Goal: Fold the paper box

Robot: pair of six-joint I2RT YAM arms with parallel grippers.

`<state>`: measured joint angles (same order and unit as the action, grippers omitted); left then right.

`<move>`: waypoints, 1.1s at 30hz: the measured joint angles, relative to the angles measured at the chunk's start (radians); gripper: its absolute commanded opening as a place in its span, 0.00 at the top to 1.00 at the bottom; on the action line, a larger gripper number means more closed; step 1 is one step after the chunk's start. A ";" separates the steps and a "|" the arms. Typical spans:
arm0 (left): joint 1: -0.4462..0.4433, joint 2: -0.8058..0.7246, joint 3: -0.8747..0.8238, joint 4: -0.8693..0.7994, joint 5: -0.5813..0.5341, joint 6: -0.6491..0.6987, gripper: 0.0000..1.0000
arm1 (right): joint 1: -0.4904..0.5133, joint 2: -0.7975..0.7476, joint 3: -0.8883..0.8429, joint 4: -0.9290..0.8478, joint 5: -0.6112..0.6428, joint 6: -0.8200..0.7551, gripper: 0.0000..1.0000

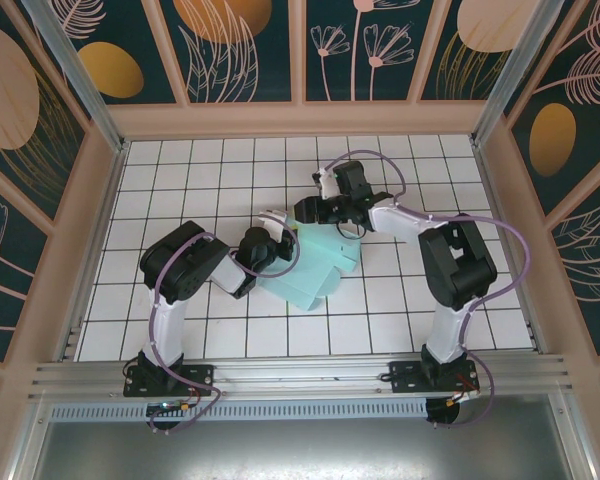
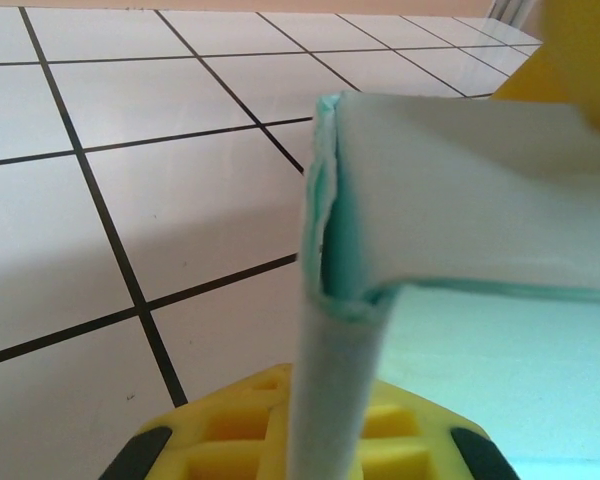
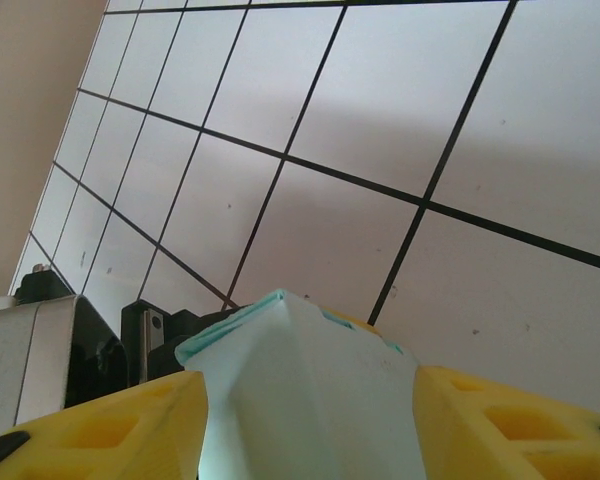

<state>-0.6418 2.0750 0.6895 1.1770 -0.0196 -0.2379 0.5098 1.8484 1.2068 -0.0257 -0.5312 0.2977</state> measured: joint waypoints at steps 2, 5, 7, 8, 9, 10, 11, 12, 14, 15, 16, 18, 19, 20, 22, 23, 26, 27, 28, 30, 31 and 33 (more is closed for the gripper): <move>0.000 0.000 0.002 -0.003 0.000 -0.003 0.98 | -0.005 -0.012 -0.009 0.000 0.012 0.001 0.41; 0.000 0.000 0.004 -0.005 -0.001 -0.008 1.00 | -0.013 -0.038 -0.029 0.000 0.029 0.008 0.39; 0.000 0.000 0.005 -0.006 -0.001 -0.015 1.00 | -0.019 -0.058 -0.044 0.002 0.042 0.016 0.38; 0.000 0.000 0.005 -0.007 -0.001 -0.019 1.00 | -0.021 -0.067 -0.054 0.006 0.047 0.023 0.38; 0.000 0.000 0.005 -0.007 0.000 -0.022 1.00 | -0.024 -0.078 -0.065 0.012 0.055 0.027 0.37; 0.000 0.000 0.005 -0.007 0.000 -0.026 1.00 | -0.028 -0.092 -0.078 0.023 0.064 0.033 0.36; 0.000 0.000 0.005 -0.006 0.000 -0.028 1.00 | -0.032 -0.102 -0.088 0.031 0.069 0.041 0.35; 0.000 0.000 0.005 -0.007 0.000 -0.030 1.00 | -0.037 -0.117 -0.101 0.038 0.075 0.049 0.35; 0.000 0.000 0.006 -0.008 0.000 -0.030 1.00 | -0.048 -0.142 -0.117 0.049 0.083 0.053 0.35; 0.000 0.000 0.006 -0.008 0.001 -0.030 1.00 | -0.055 -0.149 -0.120 0.053 0.085 0.053 0.35; 0.000 0.000 0.006 -0.007 0.003 -0.030 1.00 | -0.062 -0.152 -0.120 0.055 0.087 0.053 0.35; 0.000 0.000 0.005 -0.004 0.004 -0.030 1.00 | -0.072 -0.150 -0.116 0.048 0.087 0.052 0.35; 0.000 0.000 0.004 -0.002 0.008 -0.029 1.00 | -0.075 -0.145 -0.109 0.035 0.085 0.050 0.35; 0.000 0.000 0.004 0.000 0.010 -0.029 1.00 | -0.076 -0.136 -0.098 0.021 0.082 0.048 0.36; 0.000 0.001 0.005 0.002 0.011 -0.030 1.00 | -0.075 -0.111 -0.074 0.012 0.077 0.048 0.35; 0.000 0.002 0.007 0.002 0.011 -0.030 1.00 | -0.074 -0.102 -0.067 0.008 0.077 0.048 0.35; -0.013 0.020 0.036 0.000 -0.002 -0.030 1.00 | -0.077 -0.095 -0.063 -0.013 0.078 0.033 0.35; -0.027 0.030 0.056 0.000 -0.019 -0.030 1.00 | -0.080 -0.095 -0.063 -0.018 0.077 0.028 0.35; -0.043 0.041 0.075 0.001 -0.038 -0.029 1.00 | -0.085 -0.095 -0.063 -0.022 0.077 0.023 0.35; -0.078 0.063 0.108 0.009 -0.075 -0.029 1.00 | -0.102 -0.095 -0.064 -0.024 0.071 0.022 0.35; -0.098 0.077 0.122 0.016 -0.094 -0.029 1.00 | -0.113 -0.096 -0.069 -0.021 0.066 0.023 0.35; -0.126 0.095 0.139 0.016 -0.119 -0.028 1.00 | -0.136 -0.101 -0.088 -0.014 0.055 0.023 0.35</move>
<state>-0.7673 2.1696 0.8288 1.1934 -0.1387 -0.2657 0.3740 1.7477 1.1191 -0.0402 -0.4759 0.3206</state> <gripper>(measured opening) 0.072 0.651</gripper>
